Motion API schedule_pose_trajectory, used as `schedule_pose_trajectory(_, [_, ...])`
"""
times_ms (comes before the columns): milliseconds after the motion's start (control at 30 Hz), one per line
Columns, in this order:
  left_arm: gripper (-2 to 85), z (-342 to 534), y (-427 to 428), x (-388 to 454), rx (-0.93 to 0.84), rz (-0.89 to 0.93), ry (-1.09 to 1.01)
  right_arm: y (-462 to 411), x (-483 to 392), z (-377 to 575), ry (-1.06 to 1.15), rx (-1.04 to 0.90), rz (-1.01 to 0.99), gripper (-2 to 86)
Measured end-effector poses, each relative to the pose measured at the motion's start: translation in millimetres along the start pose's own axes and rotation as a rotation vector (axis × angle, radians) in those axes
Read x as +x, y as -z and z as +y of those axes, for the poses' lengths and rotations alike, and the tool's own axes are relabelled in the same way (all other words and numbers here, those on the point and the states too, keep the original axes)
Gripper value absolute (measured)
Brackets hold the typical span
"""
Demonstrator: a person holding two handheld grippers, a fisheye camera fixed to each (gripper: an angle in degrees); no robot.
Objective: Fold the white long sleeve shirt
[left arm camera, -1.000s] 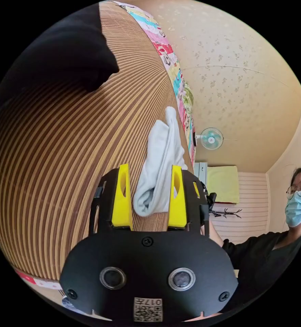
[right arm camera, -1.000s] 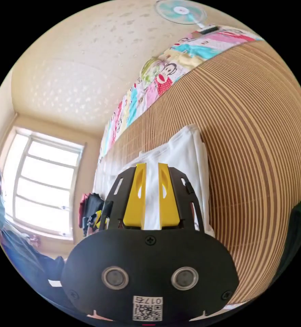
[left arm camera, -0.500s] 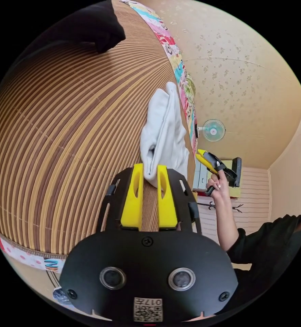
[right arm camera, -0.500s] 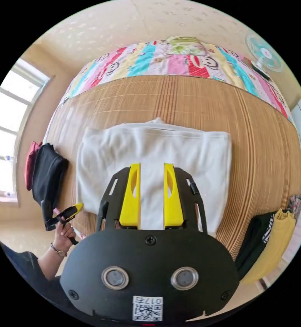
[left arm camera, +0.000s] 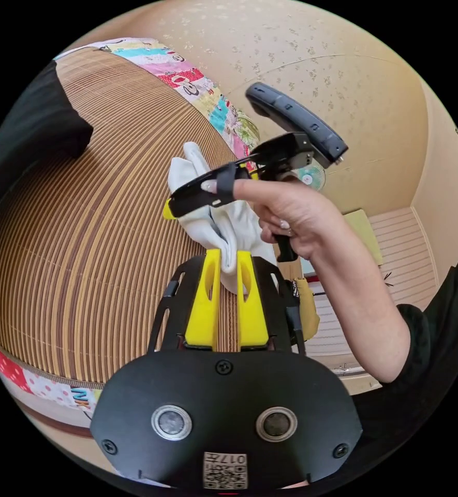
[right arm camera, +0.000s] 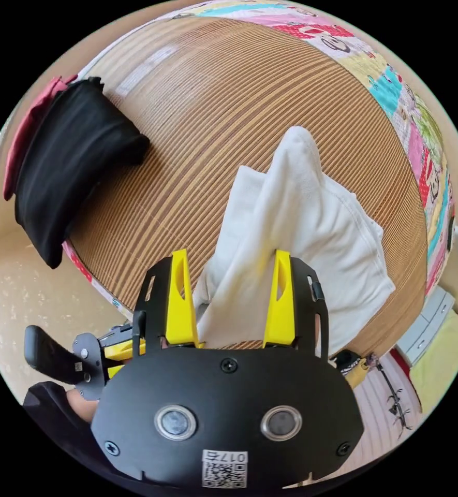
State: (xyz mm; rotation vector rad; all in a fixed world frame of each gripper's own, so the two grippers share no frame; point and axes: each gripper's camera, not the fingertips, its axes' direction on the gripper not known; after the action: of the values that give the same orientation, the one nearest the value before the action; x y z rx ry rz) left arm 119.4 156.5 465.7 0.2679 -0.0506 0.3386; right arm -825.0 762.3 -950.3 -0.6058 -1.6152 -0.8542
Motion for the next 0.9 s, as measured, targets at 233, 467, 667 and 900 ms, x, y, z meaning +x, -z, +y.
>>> schedule_pose_trajectory(233, [5.2,12.5,20.2,8.1,0.001,-0.01,-0.034,6.1,17.3,22.6,0.072,-0.02,0.003,11.9])
schedule_pose_trajectory(467, [8.5,-4.7,58.9,21.1,-0.022,0.254,-0.156,72.2,168.6,154.5,0.062,0.466,-0.675,6.9])
schedule_pose_trajectory(667, [9.7,-25.6,55.1,28.0,-0.013,0.281,-0.186,16.4,372.4,325.2,-0.032,0.903,-1.219,6.4])
schedule_pose_trajectory(900, [13.3,-49.7,-10.2,0.2,-0.117,0.173,-0.092,-106.1,504.1,464.7,-0.296,1.004,-1.192,7.4])
